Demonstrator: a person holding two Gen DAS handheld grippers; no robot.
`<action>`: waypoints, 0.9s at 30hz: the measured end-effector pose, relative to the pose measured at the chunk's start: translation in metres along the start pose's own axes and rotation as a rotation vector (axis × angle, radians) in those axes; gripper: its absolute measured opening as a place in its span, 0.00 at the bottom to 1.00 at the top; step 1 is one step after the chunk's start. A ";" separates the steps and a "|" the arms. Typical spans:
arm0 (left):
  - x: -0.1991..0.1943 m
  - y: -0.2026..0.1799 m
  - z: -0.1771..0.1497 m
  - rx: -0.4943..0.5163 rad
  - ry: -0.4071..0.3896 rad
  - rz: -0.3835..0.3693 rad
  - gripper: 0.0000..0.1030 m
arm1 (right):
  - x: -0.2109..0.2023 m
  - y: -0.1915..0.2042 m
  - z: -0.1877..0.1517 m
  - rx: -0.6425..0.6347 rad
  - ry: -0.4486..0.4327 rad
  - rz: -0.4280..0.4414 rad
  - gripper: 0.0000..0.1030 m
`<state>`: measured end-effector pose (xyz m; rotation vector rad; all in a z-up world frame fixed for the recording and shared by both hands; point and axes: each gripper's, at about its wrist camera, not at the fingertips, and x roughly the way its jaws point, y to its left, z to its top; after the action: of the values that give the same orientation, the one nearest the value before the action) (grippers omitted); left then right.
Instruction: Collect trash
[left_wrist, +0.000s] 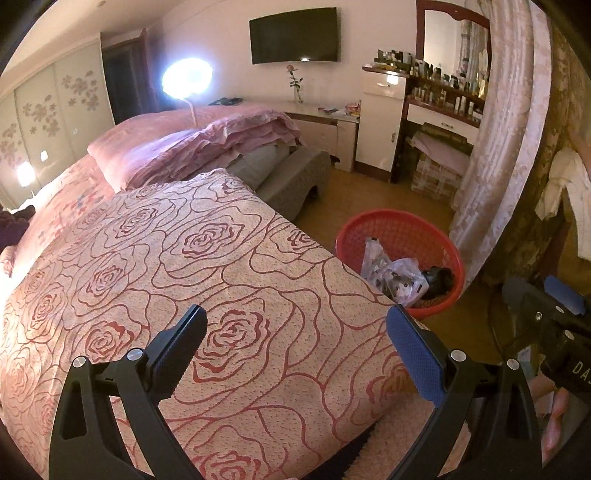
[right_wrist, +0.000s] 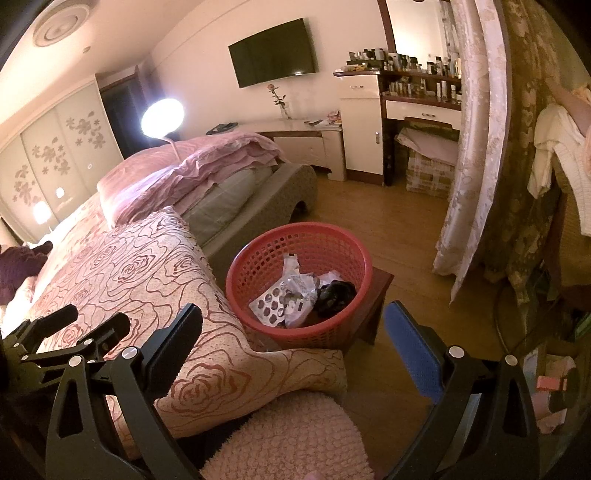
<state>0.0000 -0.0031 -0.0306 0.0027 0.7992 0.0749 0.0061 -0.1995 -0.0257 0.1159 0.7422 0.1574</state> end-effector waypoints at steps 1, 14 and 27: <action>0.000 0.000 0.000 0.001 0.001 -0.001 0.91 | 0.000 0.000 0.000 0.001 0.000 0.000 0.93; 0.003 -0.003 0.000 0.014 0.012 0.003 0.91 | 0.001 -0.001 -0.001 0.002 0.002 -0.001 0.93; 0.003 -0.005 0.000 0.032 0.003 -0.012 0.91 | 0.000 -0.001 -0.002 0.005 0.005 -0.003 0.93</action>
<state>0.0025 -0.0081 -0.0331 0.0282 0.8031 0.0507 0.0052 -0.2004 -0.0276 0.1193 0.7481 0.1532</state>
